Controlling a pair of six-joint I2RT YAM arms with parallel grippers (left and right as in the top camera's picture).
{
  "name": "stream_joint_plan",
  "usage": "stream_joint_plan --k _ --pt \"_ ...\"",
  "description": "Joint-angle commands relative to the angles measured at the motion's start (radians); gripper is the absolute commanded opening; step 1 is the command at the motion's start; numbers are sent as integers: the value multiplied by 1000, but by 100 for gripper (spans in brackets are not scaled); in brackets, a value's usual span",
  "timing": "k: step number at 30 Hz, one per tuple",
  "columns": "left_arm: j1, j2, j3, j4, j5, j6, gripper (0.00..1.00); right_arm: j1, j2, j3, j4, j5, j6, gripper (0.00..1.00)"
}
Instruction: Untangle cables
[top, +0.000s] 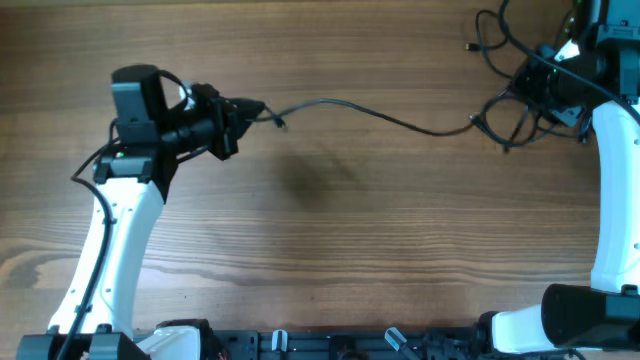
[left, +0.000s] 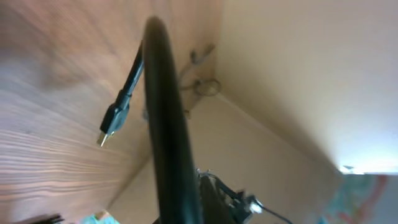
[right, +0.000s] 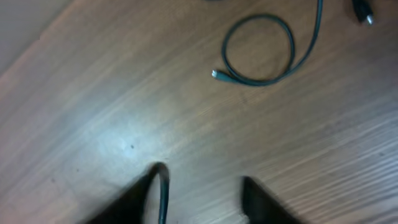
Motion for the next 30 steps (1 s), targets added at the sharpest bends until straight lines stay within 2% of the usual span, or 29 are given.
stream_joint_plan --k 1,2,6,8,11,15,19,22,25,30 --pt "-55 -8 3 -109 -193 54 4 -6 -17 18 -37 -9 -59 97" --pt "-64 -8 3 -136 -223 55 4 -6 -17 18 -53 -10 -58 100" --pt "-95 -8 3 -214 -323 117 4 -6 -16 14 -94 -18 -80 100" --pt "-106 -8 3 -256 -387 129 4 -5 -16 14 -122 -92 -85 99" --pt "-108 -8 3 -303 -540 129 4 24 -16 -6 -121 -336 -230 100" --pt "-108 -8 3 -301 -549 127 4 149 -16 -108 -40 -446 -459 100" --pt "-106 -8 3 -297 -545 120 4 336 -14 -271 113 -421 -604 97" --pt "-104 -8 3 -298 -525 121 4 454 -14 -385 300 -198 -562 93" --pt "-104 -8 3 -298 -502 121 4 522 -6 -471 462 -60 -597 95" --pt "-104 -8 3 -301 -499 121 5 539 31 -555 602 -67 -730 94"
